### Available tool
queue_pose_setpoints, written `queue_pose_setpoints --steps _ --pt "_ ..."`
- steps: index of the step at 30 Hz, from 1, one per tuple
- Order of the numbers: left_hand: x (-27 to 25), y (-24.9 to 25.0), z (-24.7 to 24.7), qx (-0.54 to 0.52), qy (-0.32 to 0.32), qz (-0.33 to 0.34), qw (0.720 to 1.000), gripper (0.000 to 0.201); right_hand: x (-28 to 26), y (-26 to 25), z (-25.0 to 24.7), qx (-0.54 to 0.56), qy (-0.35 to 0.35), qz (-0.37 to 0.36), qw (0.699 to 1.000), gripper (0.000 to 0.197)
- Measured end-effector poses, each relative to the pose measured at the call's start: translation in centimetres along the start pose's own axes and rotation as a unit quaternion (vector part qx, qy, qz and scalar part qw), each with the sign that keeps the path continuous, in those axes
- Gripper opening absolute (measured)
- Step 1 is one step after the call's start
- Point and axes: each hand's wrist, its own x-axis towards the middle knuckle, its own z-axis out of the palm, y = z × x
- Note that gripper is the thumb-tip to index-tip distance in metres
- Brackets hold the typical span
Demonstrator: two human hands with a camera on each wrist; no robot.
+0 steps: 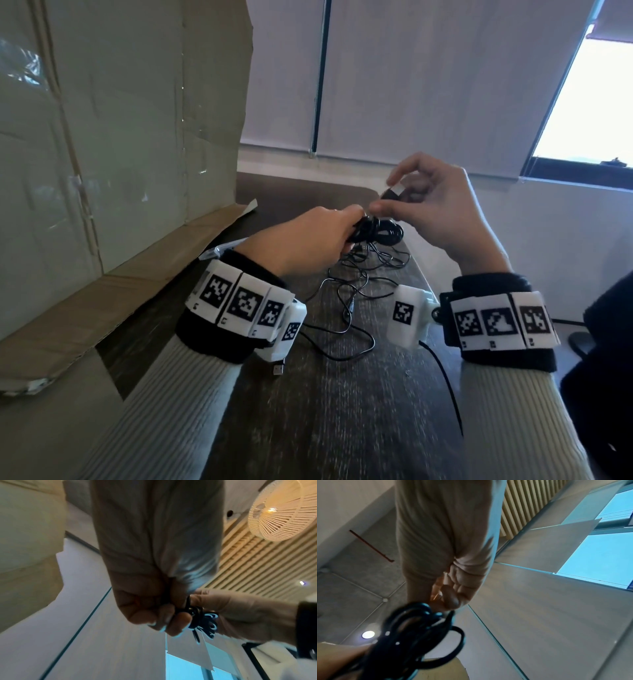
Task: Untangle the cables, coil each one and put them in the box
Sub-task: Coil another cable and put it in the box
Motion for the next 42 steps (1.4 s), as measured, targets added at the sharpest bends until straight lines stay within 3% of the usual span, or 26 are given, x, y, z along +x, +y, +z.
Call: queue_pose_setpoints --steps 2,5,9,13,15,16,17,19,20,24,27,32,36,39,42 --pt "-0.2 0.0 -0.3 -0.043 -0.005 0.010 0.999 0.008 -0.1 0.4 0.1 0.030 -0.021 0.003 0.999 0.026" --pt "-0.6 -0.4 -0.6 -0.112 -0.016 0.011 0.994 0.017 0.0 1.2 0.6 0.081 -0.019 0.021 0.996 0.027" --pt "-1.0 -0.9 -1.0 -0.221 -0.010 -0.012 0.975 0.021 0.5 1.7 1.7 0.048 -0.040 0.036 0.997 0.009" --pt "-1.4 -0.9 -1.8 -0.201 0.010 -0.027 0.979 0.022 0.6 1.6 2.2 -0.091 -0.060 0.062 0.992 0.057" --pt "-1.4 -1.4 -2.0 -0.168 0.031 -0.028 0.985 0.023 0.4 0.7 2.2 -0.105 -0.081 0.081 0.988 0.080" --pt "-1.4 -1.6 -2.0 -0.146 0.043 -0.033 0.988 0.023 0.3 0.5 2.1 -0.095 -0.094 0.079 0.988 0.081" --pt "-1.4 -1.6 -2.0 -0.127 0.050 -0.038 0.990 0.022 0.2 0.2 2.1 -0.076 -0.111 0.066 0.989 0.069" --pt "-1.4 -1.7 -2.0 -0.094 0.055 -0.045 0.993 0.021 -0.1 -0.2 2.3 -0.083 -0.145 0.019 0.986 0.028" --pt "-1.4 -1.7 -2.0 -0.080 0.056 -0.047 0.994 0.021 0.0 -0.2 2.5 -0.107 -0.152 0.004 0.983 0.019" --pt "-1.3 -1.8 -1.7 -0.030 0.069 -0.048 0.996 0.023 0.1 0.5 3.0 -0.131 -0.140 -0.001 0.981 0.009" --pt "-1.2 -1.8 -1.7 -0.033 0.114 -0.028 0.993 0.023 0.2 0.9 2.8 -0.080 -0.135 0.004 0.988 0.019" --pt "-1.5 -3.4 -2.2 -0.218 0.227 -0.006 0.949 0.012 0.2 0.7 3.4 0.007 -0.107 0.043 0.993 0.012" --pt "-2.5 -6.7 -2.4 -0.190 0.267 -0.087 0.941 0.018 2.2 1.6 4.6 -0.002 -0.070 0.087 0.994 0.008" --pt "-3.6 -10.6 -2.0 -0.201 0.320 -0.192 0.906 0.027 6.0 4.1 6.0 -0.045 -0.018 0.141 0.989 0.015" --pt "-5.2 -14.6 -0.9 -0.228 0.283 -0.311 0.878 0.030 9.4 6.5 8.4 -0.087 -0.013 0.193 0.977 0.027"
